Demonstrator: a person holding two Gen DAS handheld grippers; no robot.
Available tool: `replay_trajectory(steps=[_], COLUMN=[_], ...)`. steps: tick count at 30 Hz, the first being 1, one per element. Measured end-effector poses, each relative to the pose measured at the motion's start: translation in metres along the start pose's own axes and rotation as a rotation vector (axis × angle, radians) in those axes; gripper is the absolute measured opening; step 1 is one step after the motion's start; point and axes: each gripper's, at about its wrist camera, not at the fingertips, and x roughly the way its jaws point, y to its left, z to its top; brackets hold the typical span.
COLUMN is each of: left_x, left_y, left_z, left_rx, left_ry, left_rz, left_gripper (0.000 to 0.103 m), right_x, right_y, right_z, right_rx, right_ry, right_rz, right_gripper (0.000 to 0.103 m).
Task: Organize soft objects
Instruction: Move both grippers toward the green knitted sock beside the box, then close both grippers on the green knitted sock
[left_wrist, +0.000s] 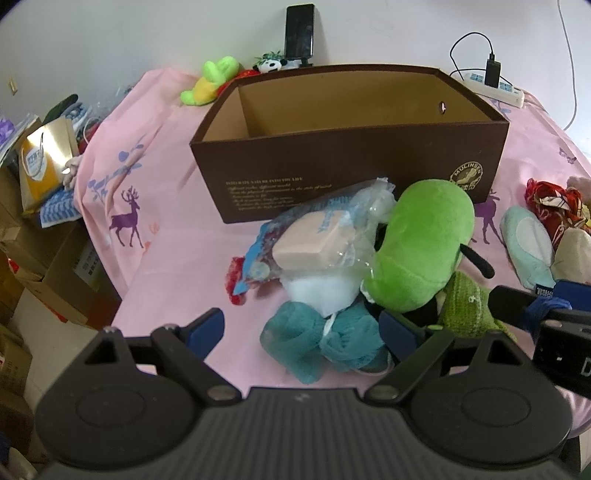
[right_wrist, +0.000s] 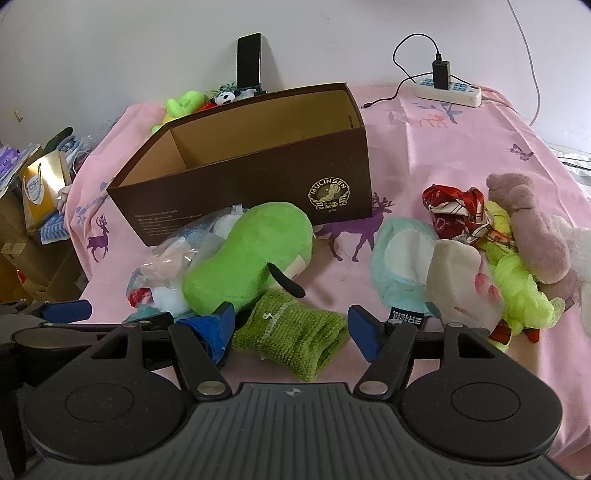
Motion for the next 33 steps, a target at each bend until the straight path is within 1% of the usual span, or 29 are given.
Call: replay_trajectory(steps=[21,28,31,33], left_x=[0.003,-0.003,-0.01,-0.017], left_y=[-0.003,-0.004,-0.002,0.0], left_z=[-0.002,-0.003,-0.004,-0.007], left_rx=[0.007,0.029,0.043,0.055], left_ry=[0.007,-0.009,-0.021,-0.046], left_rz=[0.0,0.004,-0.05,-0.093], left_gripper=[0.092,0.092,0.092,0.092], right_x=[0.001,-0.001,-0.004,-0.007], right_y=[-0.004,-0.006,-0.011,-0.017], right_z=[-0.001,-0.002,-0.001,0.0], right_rx=[0.011,0.008,0.014,0.018], right_ry=[0.01,0.023,0.023,0.015], right_rz=[0.027,0.047,0.056,0.058], right_gripper=[0.052,0.052,0.052,0.052])
